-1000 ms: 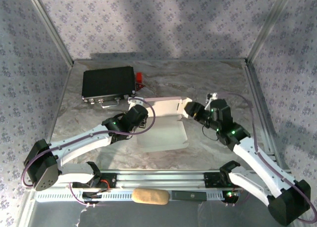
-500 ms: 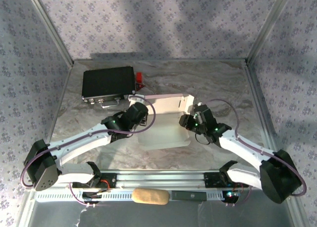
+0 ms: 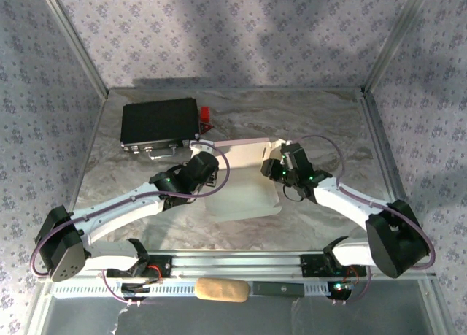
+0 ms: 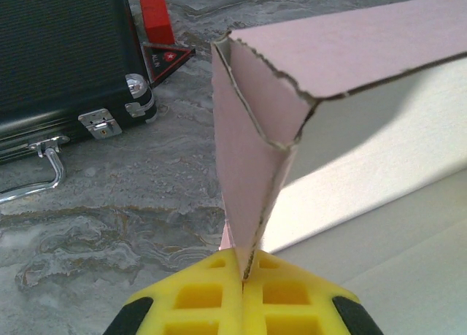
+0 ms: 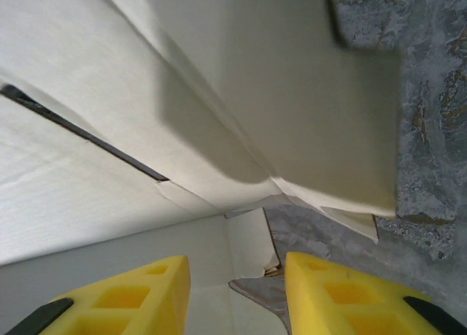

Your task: Fold the paper box

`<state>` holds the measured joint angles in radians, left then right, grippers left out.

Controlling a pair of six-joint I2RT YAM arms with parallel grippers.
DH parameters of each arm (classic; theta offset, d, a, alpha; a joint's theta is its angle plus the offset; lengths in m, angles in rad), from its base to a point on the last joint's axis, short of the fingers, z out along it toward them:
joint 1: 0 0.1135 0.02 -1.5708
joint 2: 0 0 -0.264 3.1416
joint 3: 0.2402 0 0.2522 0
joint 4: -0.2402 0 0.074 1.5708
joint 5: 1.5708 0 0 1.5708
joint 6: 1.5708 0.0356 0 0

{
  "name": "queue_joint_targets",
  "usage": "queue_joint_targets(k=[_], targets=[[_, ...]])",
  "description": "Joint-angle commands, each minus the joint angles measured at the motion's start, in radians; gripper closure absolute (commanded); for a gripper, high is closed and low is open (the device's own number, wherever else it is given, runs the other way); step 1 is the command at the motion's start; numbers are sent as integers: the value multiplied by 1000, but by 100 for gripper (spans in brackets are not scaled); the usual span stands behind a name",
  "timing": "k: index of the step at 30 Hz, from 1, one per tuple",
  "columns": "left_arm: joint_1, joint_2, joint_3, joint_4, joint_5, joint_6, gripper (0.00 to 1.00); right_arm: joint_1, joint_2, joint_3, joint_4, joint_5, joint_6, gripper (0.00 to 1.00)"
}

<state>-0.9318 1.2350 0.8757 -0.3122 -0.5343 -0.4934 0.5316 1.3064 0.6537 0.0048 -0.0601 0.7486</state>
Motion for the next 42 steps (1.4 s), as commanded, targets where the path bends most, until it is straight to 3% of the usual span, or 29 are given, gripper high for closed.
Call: queue_joint_targets(k=[1,7,21,33,42], targets=[[-6,-15,32,5,5,15,100,-2,11,33,3,8,-29,60],[-6,-12,30,12,6,15,100,1,-23,24,-17,43,-58,59],[-5,17,51,12,38,-15,100,13,45,5,163,9,-46,61],[-4,11,58,10,37,-9,100,22,75,51,136,-20,-68,64],[-4,0,57,9,35,1,100,61,125,136,42,-29,-200,65]])
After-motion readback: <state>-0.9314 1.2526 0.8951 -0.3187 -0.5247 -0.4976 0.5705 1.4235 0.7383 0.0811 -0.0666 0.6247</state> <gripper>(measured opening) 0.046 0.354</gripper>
